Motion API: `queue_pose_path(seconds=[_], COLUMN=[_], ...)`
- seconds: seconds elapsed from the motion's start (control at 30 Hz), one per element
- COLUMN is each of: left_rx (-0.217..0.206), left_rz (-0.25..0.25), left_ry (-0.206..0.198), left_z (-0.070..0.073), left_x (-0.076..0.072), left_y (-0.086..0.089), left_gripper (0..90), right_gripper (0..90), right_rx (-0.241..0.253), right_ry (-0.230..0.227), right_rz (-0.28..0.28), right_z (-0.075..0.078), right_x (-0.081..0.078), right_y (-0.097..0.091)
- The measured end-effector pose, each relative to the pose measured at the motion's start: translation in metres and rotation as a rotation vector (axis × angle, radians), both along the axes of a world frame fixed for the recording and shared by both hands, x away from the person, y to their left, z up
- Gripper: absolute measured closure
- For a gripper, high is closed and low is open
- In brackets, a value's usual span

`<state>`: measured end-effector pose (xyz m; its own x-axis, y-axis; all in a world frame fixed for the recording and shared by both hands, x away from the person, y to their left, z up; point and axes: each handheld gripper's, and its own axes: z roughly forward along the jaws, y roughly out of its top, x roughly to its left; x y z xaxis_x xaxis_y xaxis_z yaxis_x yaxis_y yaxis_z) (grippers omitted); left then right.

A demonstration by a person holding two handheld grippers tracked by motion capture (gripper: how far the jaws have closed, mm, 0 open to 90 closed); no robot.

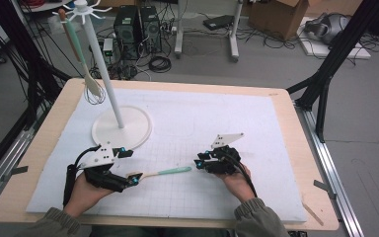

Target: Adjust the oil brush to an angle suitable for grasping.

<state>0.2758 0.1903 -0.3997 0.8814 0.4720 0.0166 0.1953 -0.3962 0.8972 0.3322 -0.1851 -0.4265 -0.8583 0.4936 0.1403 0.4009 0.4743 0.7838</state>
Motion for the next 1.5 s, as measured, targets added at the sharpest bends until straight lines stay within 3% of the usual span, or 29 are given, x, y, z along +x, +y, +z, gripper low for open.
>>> queue_pose_path(seconds=[0.13, 0.33, 0.77, 0.83, 1.0, 1.27, 1.5], left_rx=[0.019, 0.051, 0.115, 0.129, 0.152, 0.217, 0.247], left_rz=[-0.017, -0.051, -0.101, -0.115, -0.115, -0.113, -0.129], left_ry=[0.015, 0.026, 0.061, 0.058, 0.088, 0.083, 0.113], left_z=[-0.003, -0.008, -0.016, -0.017, -0.022, -0.024, -0.029], left_x=[0.006, 0.01, 0.021, 0.021, 0.025, 0.03, 0.034], left_y=[-0.004, -0.014, -0.032, -0.034, -0.04, -0.054, -0.058], left_gripper=[24.1, 32.2, 47.5, 54.3, 57.3, 60.2, 66.7], right_gripper=[50.7, 42.1, 35.9, 34.7, 34.5, 34.0, 34.0], right_rx=[0.0, -0.002, 0.022, 0.017, 0.017, 0.007, 0.004], right_ry=[-0.025, -0.066, -0.088, -0.091, -0.09, -0.095, -0.099], right_rz=[-0.025, -0.055, -0.08, -0.077, -0.075, -0.076, -0.072], right_z=[0.004, 0.006, 0.003, 0.003, 0.002, 0.001, 0.0], right_x=[-0.01, -0.021, -0.031, -0.031, -0.031, -0.03, -0.029], right_y=[-0.01, -0.024, -0.038, -0.037, -0.037, -0.036, -0.036])
